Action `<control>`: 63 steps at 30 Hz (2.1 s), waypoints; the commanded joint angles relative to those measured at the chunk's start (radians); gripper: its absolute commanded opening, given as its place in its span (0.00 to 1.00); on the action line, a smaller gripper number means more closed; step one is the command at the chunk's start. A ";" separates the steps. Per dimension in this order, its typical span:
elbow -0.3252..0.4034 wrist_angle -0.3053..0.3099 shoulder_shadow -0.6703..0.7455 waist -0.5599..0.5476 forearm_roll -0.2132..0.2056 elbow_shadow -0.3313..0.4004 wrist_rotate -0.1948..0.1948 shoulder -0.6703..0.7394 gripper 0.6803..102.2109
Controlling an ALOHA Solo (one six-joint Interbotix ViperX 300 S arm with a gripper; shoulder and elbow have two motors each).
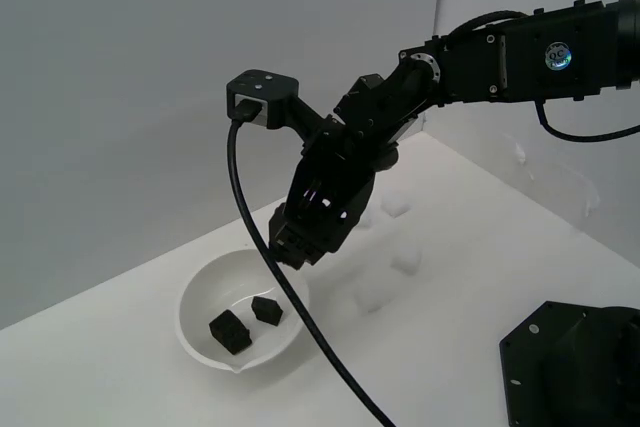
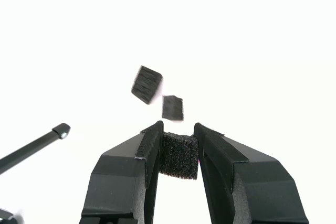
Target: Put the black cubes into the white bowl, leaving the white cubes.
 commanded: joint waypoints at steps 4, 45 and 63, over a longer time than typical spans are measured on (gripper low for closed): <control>-0.077 0.009 -0.023 -0.075 -0.044 -0.086 0.005 -0.031 0.26; 0.064 0.011 0.150 0.212 0.020 0.057 0.058 0.140 0.02; 0.359 -0.089 0.463 0.396 0.109 0.353 0.069 0.456 0.02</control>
